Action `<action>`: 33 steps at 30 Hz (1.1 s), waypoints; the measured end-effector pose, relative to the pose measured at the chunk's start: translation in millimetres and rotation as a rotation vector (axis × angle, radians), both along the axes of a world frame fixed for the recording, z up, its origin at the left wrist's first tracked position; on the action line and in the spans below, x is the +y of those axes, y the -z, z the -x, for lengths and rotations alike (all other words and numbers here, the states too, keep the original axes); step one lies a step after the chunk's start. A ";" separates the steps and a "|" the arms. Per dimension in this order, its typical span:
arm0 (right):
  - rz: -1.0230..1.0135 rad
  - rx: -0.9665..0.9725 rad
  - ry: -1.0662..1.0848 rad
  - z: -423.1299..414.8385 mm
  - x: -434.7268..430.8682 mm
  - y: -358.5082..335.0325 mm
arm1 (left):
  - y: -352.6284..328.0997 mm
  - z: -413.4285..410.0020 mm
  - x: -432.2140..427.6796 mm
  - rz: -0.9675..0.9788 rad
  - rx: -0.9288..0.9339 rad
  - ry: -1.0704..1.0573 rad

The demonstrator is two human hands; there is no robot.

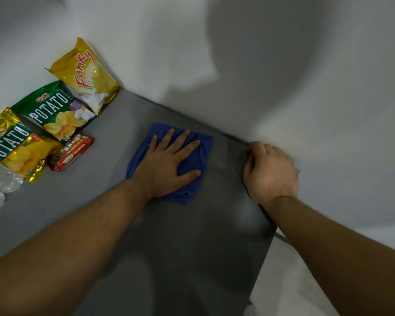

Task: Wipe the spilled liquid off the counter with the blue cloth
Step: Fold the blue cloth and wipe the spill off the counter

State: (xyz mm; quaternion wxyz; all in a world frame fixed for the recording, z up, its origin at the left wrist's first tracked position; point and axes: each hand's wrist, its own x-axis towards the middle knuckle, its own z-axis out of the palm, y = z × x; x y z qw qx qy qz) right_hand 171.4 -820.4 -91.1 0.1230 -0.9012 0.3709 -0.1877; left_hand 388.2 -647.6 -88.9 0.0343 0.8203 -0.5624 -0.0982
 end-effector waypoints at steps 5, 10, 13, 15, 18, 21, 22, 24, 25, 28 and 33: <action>-0.091 -0.101 0.033 3.6 0.6 -4.5 | 0.1 26.6 -31.2 -0.027 -0.054 -0.077; -0.351 -0.380 0.053 18.7 -5.5 -13.3 | -0.2 87.9 -44.5 -0.015 -0.083 0.022; -0.540 -0.516 0.016 33.7 -9.9 -23.1 | 0.5 118.8 -47.5 -0.004 -0.076 0.070; -0.575 -0.558 -0.014 44.3 -11.1 -31.2 | 1.0 136.8 -49.9 -0.014 -0.051 0.122; -0.574 -0.604 -0.050 55.2 -10.4 -42.1 | -0.2 155.7 -53.1 -0.015 -0.014 0.229; -0.601 -0.550 -0.122 55.4 -7.5 -42.3 | -9.4 162.4 -44.8 0.037 0.070 0.294; -0.603 -0.490 -0.162 53.8 -5.8 -40.6 | -12.8 165.8 -36.6 0.108 0.107 0.272; -0.539 -0.341 -0.279 47.9 -0.8 -36.8 | -17.6 175.2 -12.0 0.316 0.160 0.144; -0.493 -0.270 -0.355 44.0 2.5 -34.1 | -18.5 180.5 3.8 0.425 0.167 0.053; -0.355 0.021 -0.579 33.7 17.8 -20.3 | -21.1 195.0 55.0 0.589 0.129 -0.177; -0.040 0.441 -0.562 32.8 36.7 1.9 | -33.5 216.6 131.7 0.571 0.074 -0.394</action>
